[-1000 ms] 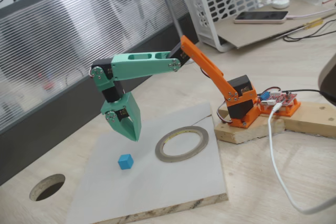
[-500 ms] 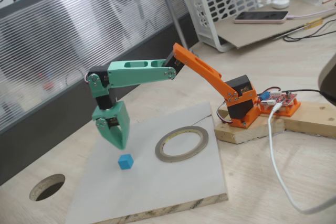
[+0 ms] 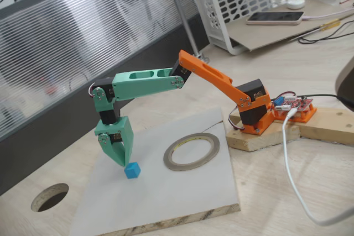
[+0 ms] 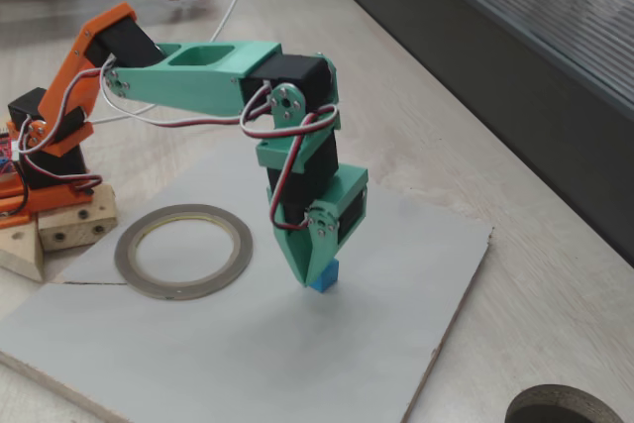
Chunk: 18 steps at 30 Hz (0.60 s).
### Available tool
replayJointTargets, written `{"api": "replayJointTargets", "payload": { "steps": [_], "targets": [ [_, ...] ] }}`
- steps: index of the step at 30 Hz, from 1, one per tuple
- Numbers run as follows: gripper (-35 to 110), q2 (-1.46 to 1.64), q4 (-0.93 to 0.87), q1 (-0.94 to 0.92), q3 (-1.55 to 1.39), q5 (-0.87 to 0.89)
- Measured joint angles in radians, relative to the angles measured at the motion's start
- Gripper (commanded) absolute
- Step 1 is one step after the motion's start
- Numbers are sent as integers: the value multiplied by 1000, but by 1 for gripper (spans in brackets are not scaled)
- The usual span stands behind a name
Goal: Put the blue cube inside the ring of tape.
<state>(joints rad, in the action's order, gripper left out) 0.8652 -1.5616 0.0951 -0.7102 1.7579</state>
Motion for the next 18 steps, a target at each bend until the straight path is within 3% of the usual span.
{"api": "replayJointTargets", "payload": {
  "steps": [18],
  "targets": [
    [0, 0, 0, 0, 0, -5]
  ]
}}
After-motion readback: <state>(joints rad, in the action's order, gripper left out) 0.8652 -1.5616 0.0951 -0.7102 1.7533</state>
